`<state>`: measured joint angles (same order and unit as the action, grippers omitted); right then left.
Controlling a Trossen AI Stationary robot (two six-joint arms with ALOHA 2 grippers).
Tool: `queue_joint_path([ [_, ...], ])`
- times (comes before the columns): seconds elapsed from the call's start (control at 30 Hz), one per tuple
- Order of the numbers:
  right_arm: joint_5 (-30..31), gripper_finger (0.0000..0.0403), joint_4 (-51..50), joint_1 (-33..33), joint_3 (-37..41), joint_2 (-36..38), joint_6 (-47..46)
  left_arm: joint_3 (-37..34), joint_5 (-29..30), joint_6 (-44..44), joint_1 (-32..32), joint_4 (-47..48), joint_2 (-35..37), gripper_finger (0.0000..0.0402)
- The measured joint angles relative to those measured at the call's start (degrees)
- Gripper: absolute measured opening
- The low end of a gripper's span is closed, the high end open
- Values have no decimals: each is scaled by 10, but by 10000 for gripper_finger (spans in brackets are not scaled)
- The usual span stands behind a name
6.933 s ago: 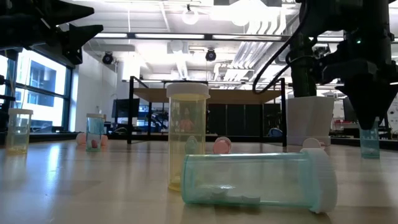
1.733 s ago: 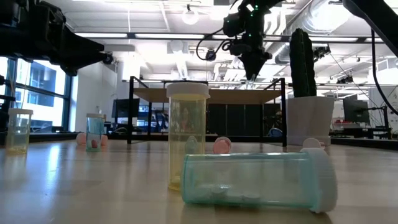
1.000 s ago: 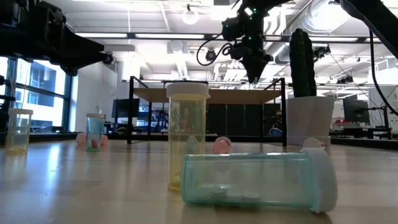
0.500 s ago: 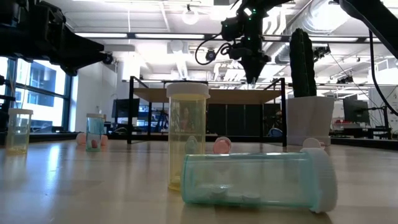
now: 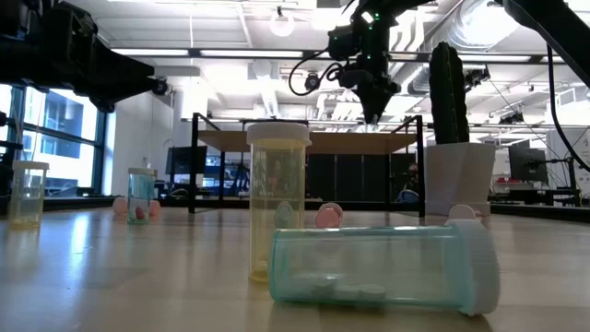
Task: Pick and place medicine bottles onto shelf by color
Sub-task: Put the top right green pill bottle on the shelf
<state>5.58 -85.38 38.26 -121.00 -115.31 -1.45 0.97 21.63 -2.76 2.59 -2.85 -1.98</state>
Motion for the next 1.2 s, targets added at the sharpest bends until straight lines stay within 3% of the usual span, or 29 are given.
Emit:
queue_joint_path([
  [1.0,0,104,1,0,0,0,-6,0,0,0,0,0,0,195],
  [1.2,0,143,1,0,0,0,-6,0,0,0,0,0,0,195],
])
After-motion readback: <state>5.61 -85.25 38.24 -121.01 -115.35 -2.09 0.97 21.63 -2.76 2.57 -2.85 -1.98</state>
